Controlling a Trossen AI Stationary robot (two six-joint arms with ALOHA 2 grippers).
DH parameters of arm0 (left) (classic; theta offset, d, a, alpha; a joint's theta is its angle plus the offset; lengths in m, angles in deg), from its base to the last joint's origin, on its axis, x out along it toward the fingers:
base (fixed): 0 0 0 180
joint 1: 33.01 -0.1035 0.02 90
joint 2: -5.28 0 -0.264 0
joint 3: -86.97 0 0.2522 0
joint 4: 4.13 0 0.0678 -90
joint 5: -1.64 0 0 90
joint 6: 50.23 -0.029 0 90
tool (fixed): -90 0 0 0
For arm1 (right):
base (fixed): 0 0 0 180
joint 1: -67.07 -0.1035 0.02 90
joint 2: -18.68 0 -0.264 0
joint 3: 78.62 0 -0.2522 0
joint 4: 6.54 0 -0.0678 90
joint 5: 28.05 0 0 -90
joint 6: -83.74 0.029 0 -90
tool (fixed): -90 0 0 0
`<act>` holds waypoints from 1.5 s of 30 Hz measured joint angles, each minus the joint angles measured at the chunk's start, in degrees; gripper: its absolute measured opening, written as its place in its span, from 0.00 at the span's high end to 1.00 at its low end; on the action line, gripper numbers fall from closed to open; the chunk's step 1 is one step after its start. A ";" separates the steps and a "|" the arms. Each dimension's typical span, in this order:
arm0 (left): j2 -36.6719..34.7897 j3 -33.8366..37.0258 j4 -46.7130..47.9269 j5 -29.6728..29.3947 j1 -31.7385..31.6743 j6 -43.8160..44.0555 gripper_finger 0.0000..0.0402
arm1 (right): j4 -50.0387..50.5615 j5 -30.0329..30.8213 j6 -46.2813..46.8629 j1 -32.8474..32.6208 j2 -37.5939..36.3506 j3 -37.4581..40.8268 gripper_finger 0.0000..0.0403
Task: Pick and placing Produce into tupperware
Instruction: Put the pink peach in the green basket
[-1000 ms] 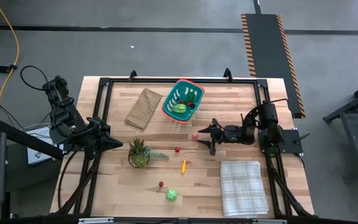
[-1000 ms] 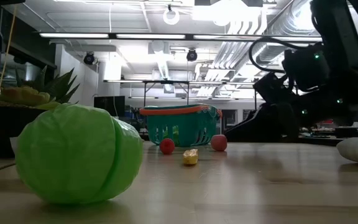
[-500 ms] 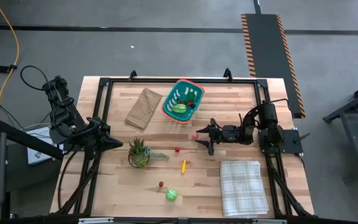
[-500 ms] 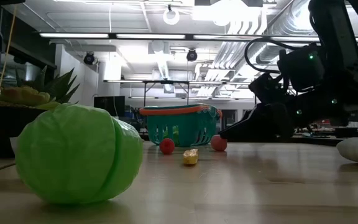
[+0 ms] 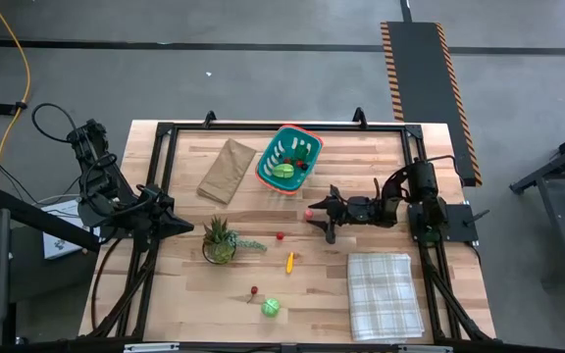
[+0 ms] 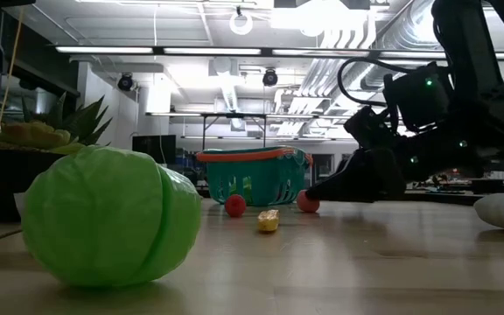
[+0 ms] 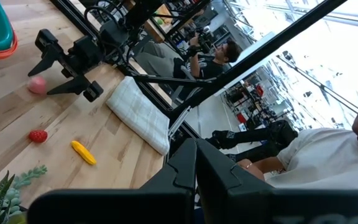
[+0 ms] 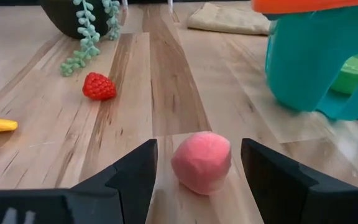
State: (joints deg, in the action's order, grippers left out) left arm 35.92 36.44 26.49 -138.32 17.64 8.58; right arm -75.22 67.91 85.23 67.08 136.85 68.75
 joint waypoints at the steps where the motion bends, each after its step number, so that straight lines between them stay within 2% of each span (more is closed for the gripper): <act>1: -0.02 0.00 0.00 0.00 0.00 0.00 1.00 | 0.10 -0.04 0.02 0.00 0.00 -0.04 0.44; 17: 0.00 0.01 0.00 0.00 -0.01 0.02 1.00 | 2.35 -0.15 0.00 0.00 -0.02 -0.18 0.45; 28: 0.00 0.01 0.00 0.00 -0.02 0.02 1.00 | 2.93 -0.15 -0.32 0.00 -0.02 -0.17 0.57; 45: 0.00 0.00 0.02 0.00 -0.02 0.02 1.00 | 2.91 -0.15 -0.46 0.00 -0.02 -0.20 0.62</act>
State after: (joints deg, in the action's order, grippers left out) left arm 35.92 36.44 26.51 -138.32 17.62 8.60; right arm -72.30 67.76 84.77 67.08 136.83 68.55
